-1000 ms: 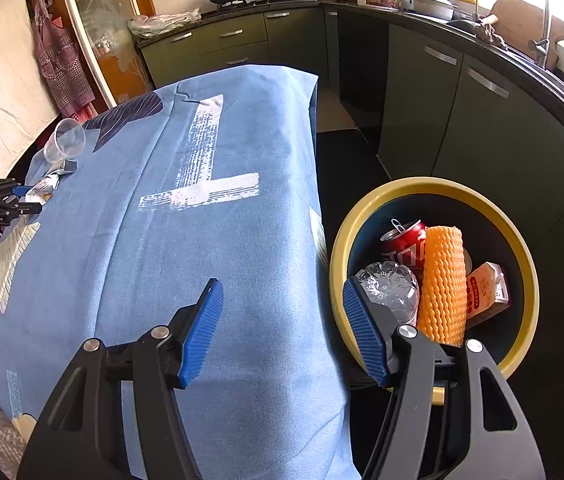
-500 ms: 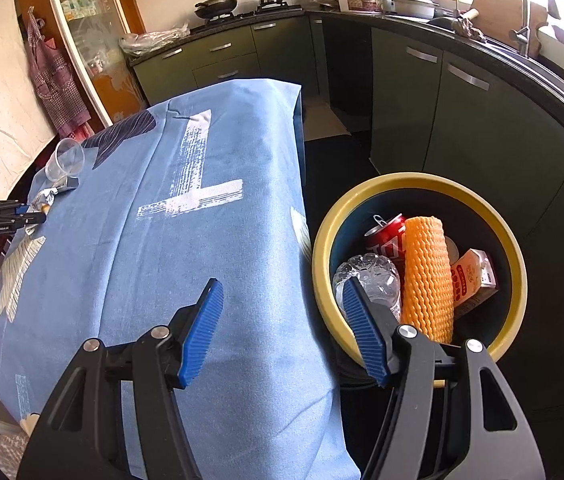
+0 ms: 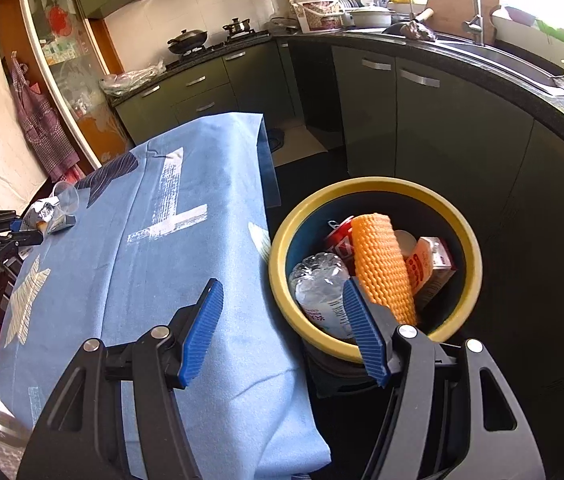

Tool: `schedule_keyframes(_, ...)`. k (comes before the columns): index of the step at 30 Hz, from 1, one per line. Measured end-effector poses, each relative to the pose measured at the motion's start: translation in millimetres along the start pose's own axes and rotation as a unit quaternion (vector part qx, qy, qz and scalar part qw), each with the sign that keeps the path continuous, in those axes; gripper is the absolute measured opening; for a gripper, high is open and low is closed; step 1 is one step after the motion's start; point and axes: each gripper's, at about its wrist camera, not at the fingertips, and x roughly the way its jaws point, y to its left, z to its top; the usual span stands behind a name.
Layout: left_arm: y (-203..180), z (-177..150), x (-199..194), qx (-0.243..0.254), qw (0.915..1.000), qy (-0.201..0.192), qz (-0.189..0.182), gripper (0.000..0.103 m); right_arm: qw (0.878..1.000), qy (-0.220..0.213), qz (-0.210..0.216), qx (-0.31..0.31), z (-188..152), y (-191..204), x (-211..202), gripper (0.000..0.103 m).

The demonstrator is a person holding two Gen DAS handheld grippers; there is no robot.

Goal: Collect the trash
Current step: 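Carry the wrapper over the bin and open the left gripper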

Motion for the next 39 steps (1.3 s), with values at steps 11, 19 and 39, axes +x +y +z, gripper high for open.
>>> schedule_keyframes(11,-144,127,111,0.138,0.9869,0.031,-0.078,0.034,0.996,-0.031,-0.042,0.068,-29,-80,-57,0.062)
schedule_keyframes(19,-224,178,194,0.167,0.9799,0.056,-0.094,0.037,0.994,-0.03,-0.046,0.098,-45,-109,-66,0.062)
schedule_keyframes(39,-133,64,31,0.016,0.9969,-0.057,-0.052,0.075,1.0,-0.004,0.001,-0.019,-5,-35,-39,0.064)
